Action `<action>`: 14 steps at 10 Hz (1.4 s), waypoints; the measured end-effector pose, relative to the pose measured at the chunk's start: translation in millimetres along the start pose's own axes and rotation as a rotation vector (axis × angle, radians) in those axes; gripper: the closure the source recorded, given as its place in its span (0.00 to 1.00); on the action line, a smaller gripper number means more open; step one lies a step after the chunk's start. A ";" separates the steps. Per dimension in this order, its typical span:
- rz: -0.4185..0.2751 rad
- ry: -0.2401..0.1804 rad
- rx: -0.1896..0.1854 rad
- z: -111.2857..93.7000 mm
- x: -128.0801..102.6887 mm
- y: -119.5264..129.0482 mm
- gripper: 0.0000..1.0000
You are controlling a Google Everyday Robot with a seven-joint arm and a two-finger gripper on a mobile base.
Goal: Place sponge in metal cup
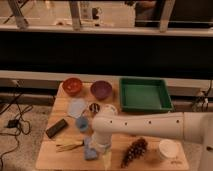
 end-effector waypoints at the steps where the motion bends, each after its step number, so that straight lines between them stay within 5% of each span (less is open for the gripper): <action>1: -0.006 -0.011 -0.004 8.9 -4.1 -0.2 0.20; 14: -0.068 0.026 0.005 -6.2 -37.1 -27.3 0.20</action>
